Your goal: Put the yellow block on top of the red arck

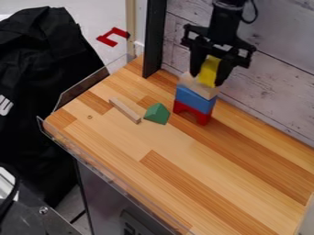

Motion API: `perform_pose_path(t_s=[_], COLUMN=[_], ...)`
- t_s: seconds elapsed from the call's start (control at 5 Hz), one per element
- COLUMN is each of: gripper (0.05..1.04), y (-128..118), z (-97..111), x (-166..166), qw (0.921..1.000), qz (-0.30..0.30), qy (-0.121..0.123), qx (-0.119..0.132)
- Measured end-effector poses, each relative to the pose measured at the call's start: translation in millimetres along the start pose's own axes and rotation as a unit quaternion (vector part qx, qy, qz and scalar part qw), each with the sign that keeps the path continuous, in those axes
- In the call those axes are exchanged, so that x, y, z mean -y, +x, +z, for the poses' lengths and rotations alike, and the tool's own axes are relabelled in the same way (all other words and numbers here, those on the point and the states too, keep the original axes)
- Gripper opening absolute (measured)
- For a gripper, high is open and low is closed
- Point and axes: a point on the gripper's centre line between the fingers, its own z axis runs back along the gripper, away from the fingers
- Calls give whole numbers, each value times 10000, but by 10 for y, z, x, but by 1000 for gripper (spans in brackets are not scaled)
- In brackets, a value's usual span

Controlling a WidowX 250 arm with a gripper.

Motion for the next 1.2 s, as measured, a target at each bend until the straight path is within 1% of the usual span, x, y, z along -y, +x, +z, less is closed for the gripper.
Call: perform_pose_path(t_s=[0.2,0.6,0.8,1.2], gripper=[553,553,553,553], y=[48,21,-6,-29], z=[32,41,-5,-43], x=[-81,-124,-113,-86], qw=[10000,9999,9998,9998], qz=[70,120,123,99], qy=[41,68,31,-40], qx=[6,-92,-144,-164])
